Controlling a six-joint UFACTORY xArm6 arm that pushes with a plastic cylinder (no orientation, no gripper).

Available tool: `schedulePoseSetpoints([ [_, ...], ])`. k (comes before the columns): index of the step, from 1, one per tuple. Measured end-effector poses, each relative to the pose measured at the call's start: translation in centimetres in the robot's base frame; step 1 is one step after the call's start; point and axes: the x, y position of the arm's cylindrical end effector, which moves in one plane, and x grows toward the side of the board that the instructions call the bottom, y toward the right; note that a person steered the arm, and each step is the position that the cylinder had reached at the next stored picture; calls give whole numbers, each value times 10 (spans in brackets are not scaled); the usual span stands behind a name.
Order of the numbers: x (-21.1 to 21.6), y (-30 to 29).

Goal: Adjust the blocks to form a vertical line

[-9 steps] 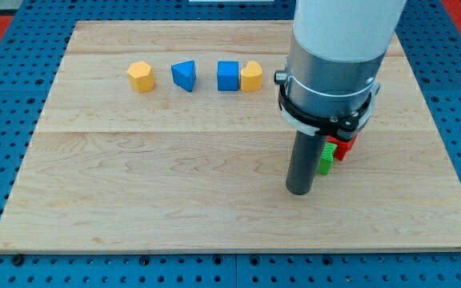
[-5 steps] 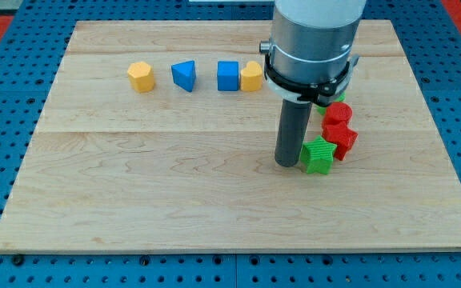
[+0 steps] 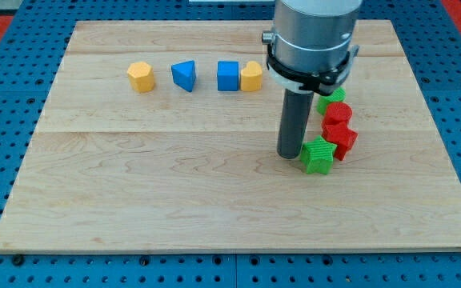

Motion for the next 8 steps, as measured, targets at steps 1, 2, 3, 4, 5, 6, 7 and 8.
schedulePoseSetpoints([
  [1, 1, 13],
  [2, 1, 22],
  [3, 1, 22],
  [4, 1, 22],
  [5, 9, 22],
  [6, 23, 22],
  [7, 32, 23],
  [8, 35, 32],
])
